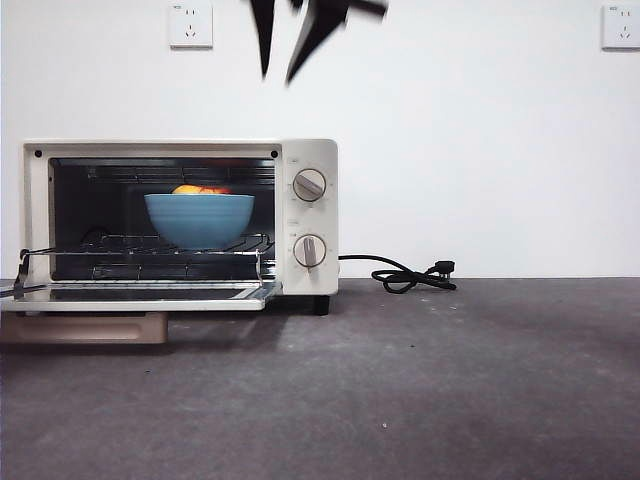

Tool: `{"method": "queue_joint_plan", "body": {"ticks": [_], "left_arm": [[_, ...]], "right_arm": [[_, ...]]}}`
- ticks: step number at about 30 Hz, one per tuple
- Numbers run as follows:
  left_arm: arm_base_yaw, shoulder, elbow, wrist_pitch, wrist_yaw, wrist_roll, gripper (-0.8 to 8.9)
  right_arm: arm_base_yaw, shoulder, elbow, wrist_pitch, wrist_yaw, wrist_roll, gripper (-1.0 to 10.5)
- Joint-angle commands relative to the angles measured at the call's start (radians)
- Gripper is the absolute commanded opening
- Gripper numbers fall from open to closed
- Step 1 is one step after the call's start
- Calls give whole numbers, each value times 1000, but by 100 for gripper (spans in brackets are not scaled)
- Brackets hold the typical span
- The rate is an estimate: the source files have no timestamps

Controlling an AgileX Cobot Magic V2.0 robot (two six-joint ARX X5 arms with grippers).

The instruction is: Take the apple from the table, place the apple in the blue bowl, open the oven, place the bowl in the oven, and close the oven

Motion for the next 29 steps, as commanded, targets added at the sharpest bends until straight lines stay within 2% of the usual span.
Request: {"method": "queue_joint_plan", "body": {"ticks": [1,5,11,13,16,22,29], "left_arm": [[21,41,-15,40,-51,33,-9],[94,124,-28,138,-31,43,-9],[253,292,-28,263,194,57,-9],[304,345,-28,307,233,57,-9],[387,425,-28,367,247,54,-9],[544,590,-28,418,263,12,-9],[637,759,-28,425,404,21,-9]], "right_arm": [[11,-78,3,-38,31,-91,124],[13,-197,3,-84,69,-130,123],[13,-363,3,-180,143,-194,122],[13,-410,3,-182,164,-224,110],[13,-484,3,-182,165,-254,-14],[13,-616,2,-184,166,-262,-12],[13,-768,-77,-185,78,-261,-12]]}}
